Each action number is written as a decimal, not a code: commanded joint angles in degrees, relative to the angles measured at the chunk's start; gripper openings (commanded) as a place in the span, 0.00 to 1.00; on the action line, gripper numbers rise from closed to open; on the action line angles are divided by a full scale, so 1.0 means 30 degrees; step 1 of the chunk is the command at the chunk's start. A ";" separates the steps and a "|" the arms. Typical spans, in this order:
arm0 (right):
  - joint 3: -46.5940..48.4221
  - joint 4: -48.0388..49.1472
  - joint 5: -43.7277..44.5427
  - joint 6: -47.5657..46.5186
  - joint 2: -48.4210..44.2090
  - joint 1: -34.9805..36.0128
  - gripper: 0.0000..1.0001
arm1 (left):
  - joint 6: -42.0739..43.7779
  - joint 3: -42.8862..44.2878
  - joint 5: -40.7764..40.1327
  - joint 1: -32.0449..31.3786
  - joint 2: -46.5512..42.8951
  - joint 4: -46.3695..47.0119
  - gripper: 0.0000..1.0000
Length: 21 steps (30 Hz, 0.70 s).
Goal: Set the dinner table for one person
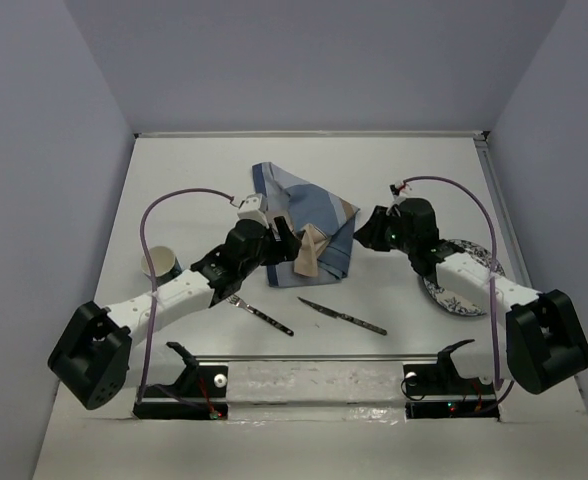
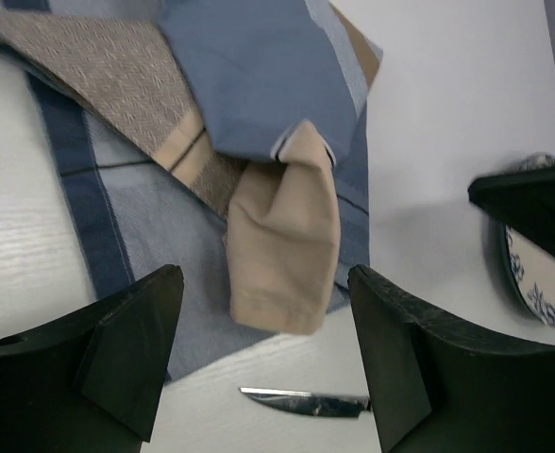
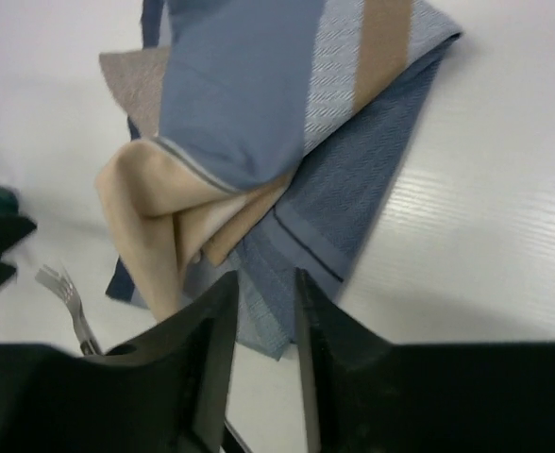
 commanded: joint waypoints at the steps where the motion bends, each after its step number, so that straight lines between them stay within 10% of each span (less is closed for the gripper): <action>1: 0.0699 -0.0246 -0.0553 -0.1002 -0.0476 0.1942 0.46 | 0.0205 0.1917 -0.2508 0.0757 0.0861 0.2274 0.81; 5: 0.1231 -0.0659 0.0208 -0.1739 0.0113 0.3673 0.69 | 0.0117 0.5226 -0.3412 0.1841 0.4018 0.2187 0.82; 21: 0.2432 -0.1128 0.1175 -0.2971 0.2046 0.6693 0.70 | -0.1025 1.8789 -0.3413 0.6736 1.7354 -0.3200 0.74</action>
